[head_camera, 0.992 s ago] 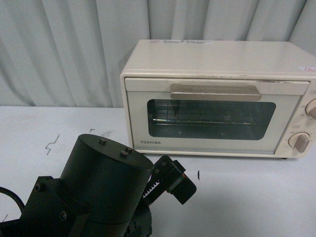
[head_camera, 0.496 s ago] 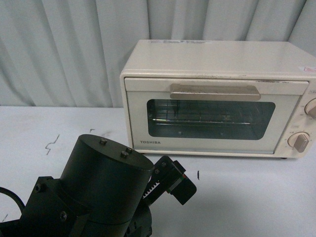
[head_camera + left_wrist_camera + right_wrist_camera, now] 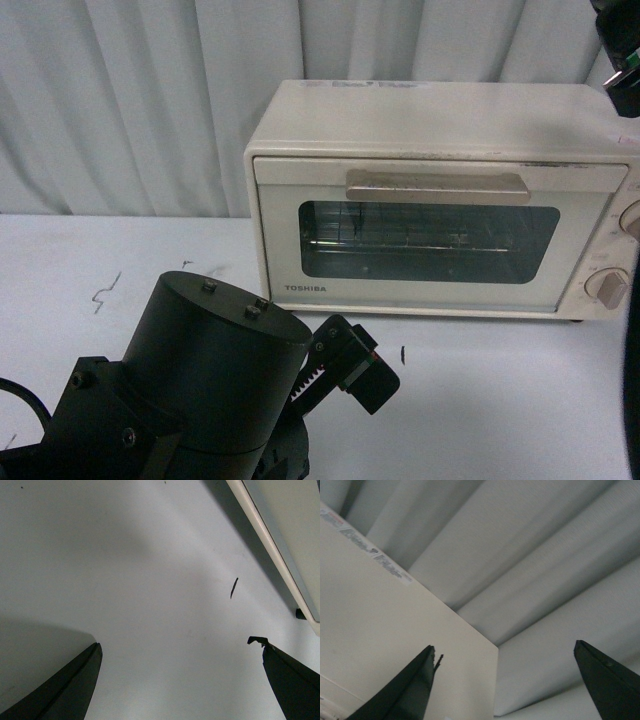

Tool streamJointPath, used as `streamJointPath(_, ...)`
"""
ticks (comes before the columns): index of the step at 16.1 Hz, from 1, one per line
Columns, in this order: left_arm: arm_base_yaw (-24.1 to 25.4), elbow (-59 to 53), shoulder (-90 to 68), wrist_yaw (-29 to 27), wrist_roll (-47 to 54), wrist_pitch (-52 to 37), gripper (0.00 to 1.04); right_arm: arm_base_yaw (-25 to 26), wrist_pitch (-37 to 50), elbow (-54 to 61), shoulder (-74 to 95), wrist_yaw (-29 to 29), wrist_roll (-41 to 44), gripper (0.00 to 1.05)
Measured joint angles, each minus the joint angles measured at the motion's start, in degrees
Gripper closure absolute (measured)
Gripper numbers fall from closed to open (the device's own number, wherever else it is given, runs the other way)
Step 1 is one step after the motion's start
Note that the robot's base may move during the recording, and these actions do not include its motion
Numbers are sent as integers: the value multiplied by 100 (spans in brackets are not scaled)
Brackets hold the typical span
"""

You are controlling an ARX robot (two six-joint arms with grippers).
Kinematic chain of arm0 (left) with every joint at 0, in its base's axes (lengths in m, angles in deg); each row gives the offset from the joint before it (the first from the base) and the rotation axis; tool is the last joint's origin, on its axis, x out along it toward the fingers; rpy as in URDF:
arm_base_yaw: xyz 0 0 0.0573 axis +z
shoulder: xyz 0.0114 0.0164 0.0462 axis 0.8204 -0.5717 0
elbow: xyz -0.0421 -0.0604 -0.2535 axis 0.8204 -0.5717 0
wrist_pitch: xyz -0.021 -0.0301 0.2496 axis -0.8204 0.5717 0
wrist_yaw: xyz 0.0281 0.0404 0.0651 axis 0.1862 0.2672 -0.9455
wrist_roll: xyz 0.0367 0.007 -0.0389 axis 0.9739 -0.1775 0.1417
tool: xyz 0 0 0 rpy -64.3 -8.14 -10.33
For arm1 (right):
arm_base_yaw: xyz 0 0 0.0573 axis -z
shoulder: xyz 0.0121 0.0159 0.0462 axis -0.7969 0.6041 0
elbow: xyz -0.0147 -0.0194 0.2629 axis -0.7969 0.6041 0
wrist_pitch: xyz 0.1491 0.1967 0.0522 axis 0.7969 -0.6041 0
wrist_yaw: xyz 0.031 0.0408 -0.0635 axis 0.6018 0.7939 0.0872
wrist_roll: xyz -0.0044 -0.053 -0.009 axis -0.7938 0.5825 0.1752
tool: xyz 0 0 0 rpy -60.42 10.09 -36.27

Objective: Open oven

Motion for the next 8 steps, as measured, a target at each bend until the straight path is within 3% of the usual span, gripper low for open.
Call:
streamJointPath(5,0,2,0,0,0,2,7,-129,-802,-127,323,603,1937,73)
streamJointPath(8,0,2,0,-2,0,2,7,-199,-1248,-131,337,920,2653,103)
